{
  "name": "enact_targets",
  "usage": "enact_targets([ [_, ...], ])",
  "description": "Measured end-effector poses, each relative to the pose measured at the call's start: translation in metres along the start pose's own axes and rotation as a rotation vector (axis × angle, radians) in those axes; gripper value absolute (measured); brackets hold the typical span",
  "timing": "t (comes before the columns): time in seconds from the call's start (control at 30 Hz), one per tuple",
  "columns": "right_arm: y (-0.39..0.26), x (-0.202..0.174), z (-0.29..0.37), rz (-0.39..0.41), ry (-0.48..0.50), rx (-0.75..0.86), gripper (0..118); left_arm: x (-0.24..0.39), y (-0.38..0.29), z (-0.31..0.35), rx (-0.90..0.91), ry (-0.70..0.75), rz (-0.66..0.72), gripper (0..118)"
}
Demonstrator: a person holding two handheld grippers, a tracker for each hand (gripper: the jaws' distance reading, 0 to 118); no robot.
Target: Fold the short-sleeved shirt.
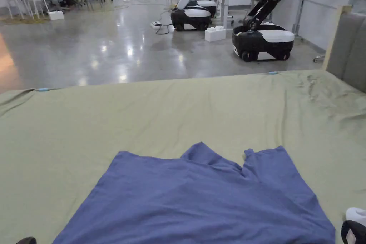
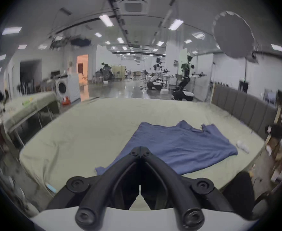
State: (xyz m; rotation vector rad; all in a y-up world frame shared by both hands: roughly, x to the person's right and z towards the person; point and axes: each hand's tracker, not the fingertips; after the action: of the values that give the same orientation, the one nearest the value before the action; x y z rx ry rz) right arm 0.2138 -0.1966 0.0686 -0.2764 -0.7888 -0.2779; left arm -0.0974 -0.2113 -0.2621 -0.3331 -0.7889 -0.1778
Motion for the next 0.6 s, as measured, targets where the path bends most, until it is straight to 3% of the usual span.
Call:
enact_targets([
  [0.07,0.003,0.0,-0.011,-0.022,0.019,0.005,2,-0.006,0.017,-0.022,0.054,-0.058,0.025,0],
  [0.17,0.007,-0.005,-0.027,-0.019,0.04,-0.011,2,-0.013,0.058,-0.095,-0.026,-0.155,0.017,0],
  [0.2,0.004,-0.007,-0.033,-0.022,0.056,-0.023,2,-0.016,0.069,-0.129,-0.008,-0.195,0.033,7],
  [0.23,0.003,-0.008,-0.04,-0.034,0.073,-0.039,2,-0.013,0.084,-0.173,-0.058,-0.219,0.017,42],
  [0.33,-0.004,-0.013,-0.058,-0.049,0.099,-0.092,2,-0.019,0.104,-0.325,-0.448,-0.355,0.13,79],
  [0.37,-0.006,-0.014,-0.063,-0.052,0.092,-0.106,2,-0.015,0.105,-0.366,-0.522,-0.38,0.174,97],
  [0.4,-0.007,-0.015,-0.069,-0.063,0.093,-0.129,2,-0.013,0.1,-0.412,-0.617,-0.335,0.207,95],
  [0.47,-0.013,-0.012,-0.076,-0.109,0.115,-0.16,2,-0.007,0.088,-0.479,-0.697,-0.172,0.132,95],
  [0.57,-0.016,-0.011,-0.088,-0.11,0.088,-0.182,2,-0.001,0.065,-0.534,-0.771,-0.062,0.112,94],
  [0.6,-0.017,-0.009,-0.09,-0.109,0.091,-0.189,2,0.0,0.055,-0.546,-0.832,-0.091,0.125,94],
])
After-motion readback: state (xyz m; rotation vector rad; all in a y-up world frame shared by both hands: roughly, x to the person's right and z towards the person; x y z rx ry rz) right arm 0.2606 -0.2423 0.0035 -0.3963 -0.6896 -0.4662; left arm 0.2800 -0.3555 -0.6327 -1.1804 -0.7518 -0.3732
